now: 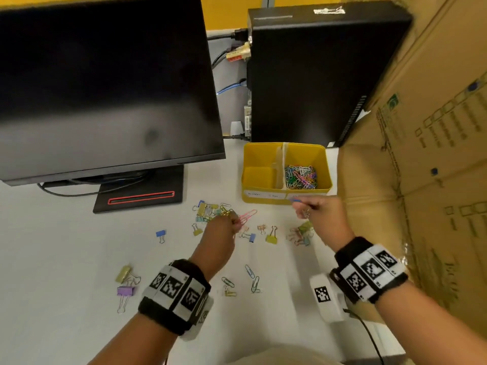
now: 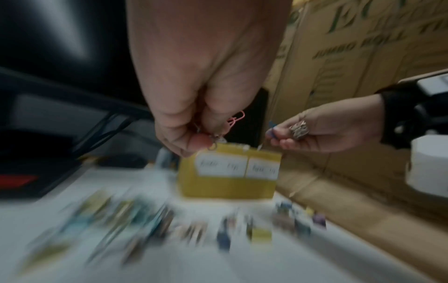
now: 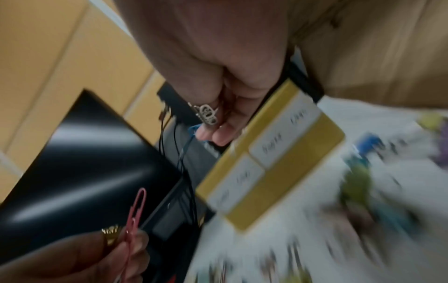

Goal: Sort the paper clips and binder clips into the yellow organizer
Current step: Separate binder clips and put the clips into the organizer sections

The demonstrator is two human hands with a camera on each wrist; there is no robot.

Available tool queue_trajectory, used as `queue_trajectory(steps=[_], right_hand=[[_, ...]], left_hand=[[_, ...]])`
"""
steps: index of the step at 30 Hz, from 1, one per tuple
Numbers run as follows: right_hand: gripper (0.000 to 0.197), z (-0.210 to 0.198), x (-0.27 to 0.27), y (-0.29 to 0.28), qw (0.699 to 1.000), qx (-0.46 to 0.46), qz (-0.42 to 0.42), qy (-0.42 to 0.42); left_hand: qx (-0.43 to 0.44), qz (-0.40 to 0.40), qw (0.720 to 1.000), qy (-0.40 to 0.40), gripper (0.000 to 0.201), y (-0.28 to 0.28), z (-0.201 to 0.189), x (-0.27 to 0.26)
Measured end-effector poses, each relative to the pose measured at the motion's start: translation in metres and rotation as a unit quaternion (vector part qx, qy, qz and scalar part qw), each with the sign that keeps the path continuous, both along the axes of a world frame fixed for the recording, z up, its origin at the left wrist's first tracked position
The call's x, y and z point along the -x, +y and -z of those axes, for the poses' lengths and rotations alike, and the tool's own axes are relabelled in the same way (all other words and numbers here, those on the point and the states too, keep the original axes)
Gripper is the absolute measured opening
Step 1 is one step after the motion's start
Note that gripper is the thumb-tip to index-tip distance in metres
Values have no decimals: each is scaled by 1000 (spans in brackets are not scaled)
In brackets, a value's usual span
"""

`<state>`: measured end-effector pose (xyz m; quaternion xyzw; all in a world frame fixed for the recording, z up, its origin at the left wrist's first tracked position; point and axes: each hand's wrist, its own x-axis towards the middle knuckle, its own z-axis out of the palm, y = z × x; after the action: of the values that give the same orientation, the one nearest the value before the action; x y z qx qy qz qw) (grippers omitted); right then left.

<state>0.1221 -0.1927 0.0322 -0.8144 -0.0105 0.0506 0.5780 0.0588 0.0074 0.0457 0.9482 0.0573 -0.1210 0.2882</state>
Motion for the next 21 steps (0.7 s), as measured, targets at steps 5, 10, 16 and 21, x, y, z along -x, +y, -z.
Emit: queue_trajectory(steps=[5,10,16,21], right_hand=[[14,-22,-76,-22,990,110,85,-34],[23,-11,-108,-26,958,281,-29,51],[32,-14,-56,-25,963,241,-71,-92],[31,25,40,5,898,252,-359,-26]], left_hand=[[73,10,997,-35,29,-73,-44,-104],[-16,71,997,-19,24,-120,-24,-167],[33,77,994,-65,28,-81,-37,-113],[-80,42,989,-114,23,1,9,10]])
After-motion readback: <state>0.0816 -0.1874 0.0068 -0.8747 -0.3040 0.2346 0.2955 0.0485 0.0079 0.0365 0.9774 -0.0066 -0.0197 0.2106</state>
